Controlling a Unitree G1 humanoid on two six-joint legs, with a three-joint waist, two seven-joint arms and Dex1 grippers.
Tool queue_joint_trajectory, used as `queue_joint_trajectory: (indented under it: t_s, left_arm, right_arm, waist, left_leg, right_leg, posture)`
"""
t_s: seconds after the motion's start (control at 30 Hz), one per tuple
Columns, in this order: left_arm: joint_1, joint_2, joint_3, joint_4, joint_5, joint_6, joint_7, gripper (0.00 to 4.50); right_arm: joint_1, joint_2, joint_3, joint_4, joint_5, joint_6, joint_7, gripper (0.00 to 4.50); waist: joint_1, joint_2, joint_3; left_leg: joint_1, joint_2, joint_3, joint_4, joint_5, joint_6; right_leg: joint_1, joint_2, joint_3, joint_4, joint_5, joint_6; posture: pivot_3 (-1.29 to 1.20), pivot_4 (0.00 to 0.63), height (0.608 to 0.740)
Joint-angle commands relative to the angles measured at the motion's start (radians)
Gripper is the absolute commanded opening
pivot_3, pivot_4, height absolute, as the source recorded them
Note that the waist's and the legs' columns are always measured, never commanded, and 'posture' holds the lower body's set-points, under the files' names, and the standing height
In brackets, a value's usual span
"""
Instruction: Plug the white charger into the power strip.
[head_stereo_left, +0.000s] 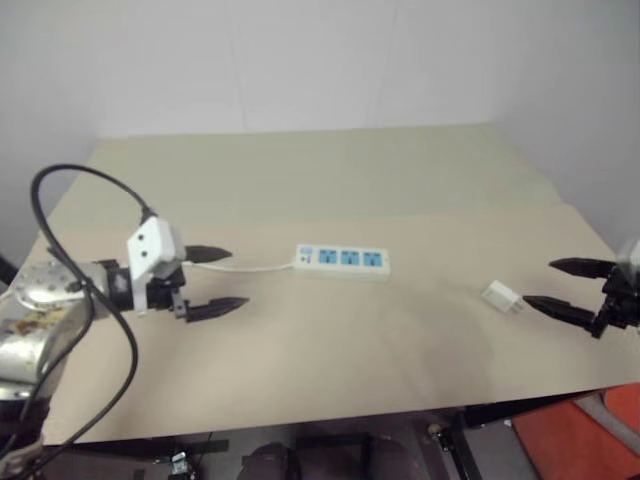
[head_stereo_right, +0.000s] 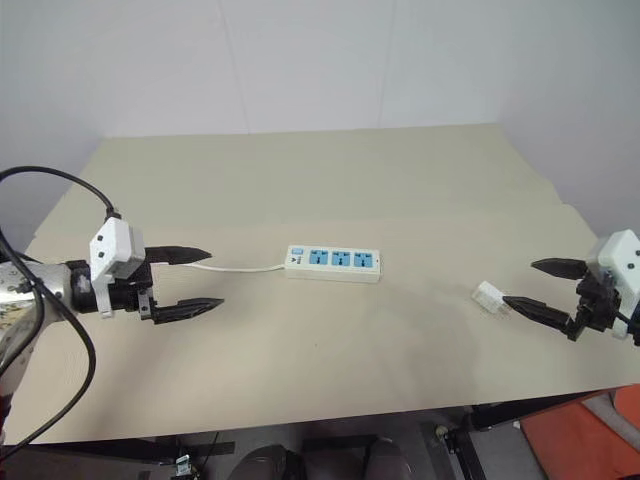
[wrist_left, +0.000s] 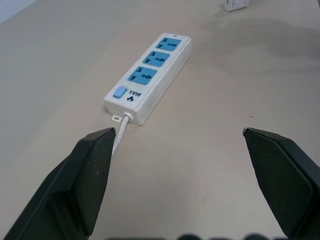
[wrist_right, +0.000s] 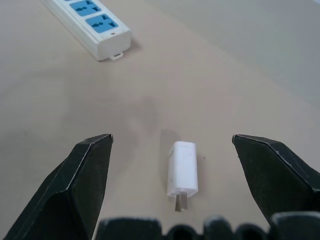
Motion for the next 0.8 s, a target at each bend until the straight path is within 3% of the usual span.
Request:
queue_joint_trajectory:
  t_s: [0.03, 0.3, 0.5, 0.8]
  left_arm:
    - [-0.01, 0.014, 0.02, -0.026, -0.017, 0.001, 0.004, 4.45]
    - [-0.06, 0.002, -0.042, 0.057, 0.003, -0.037, -0.044, 4.45]
    - [-0.197, -0.051, -0.142, 0.21, 0.062, -0.123, -0.096, 4.45]
    - [-0.481, -0.202, -0.301, 0.64, 0.268, -0.374, -0.129, 4.45]
  right_arm:
    - [0.005, 0.005, -0.033, -0.043, 0.037, 0.012, -0.007, 4.5]
    - [-0.019, 0.023, -0.008, -0.144, 0.08, 0.079, -0.043, 4.5]
    - [-0.081, 0.03, 0.054, -0.232, 0.085, 0.148, -0.109, 4.5]
    - [-0.107, 0.05, 0.092, -0.308, 0.099, 0.16, -0.139, 4.5]
  waist:
    - [0.001, 0.0, 0.0]
    - [0.002, 0.0, 0.0]
    - [0.003, 0.0, 0.0]
    - [0.022, -0.001, 0.0]
  left_leg:
    - [0.0, 0.0, 0.0, 0.0, 0.0, 0.0]
    - [0.0, 0.0, 0.0, 0.0, 0.0, 0.0]
    - [0.0, 0.0, 0.0, 0.0, 0.0, 0.0]
    - [-0.002, -0.003, 0.001, 0.0, 0.0, 0.0]
  right_leg:
    - [0.0, 0.0, 0.0, 0.0, 0.0, 0.0]
    - [0.0, 0.0, 0.0, 0.0, 0.0, 0.0]
    - [0.0, 0.0, 0.0, 0.0, 0.0, -0.001]
    - [0.0, 0.001, -0.003, 0.0, 0.0, 0.0]
  posture:
    - [0.0, 0.15, 0.74]
    - [0.0, 0.15, 0.74]
    - [0.0, 0.15, 0.74]
    - [0.0, 0.15, 0.74]
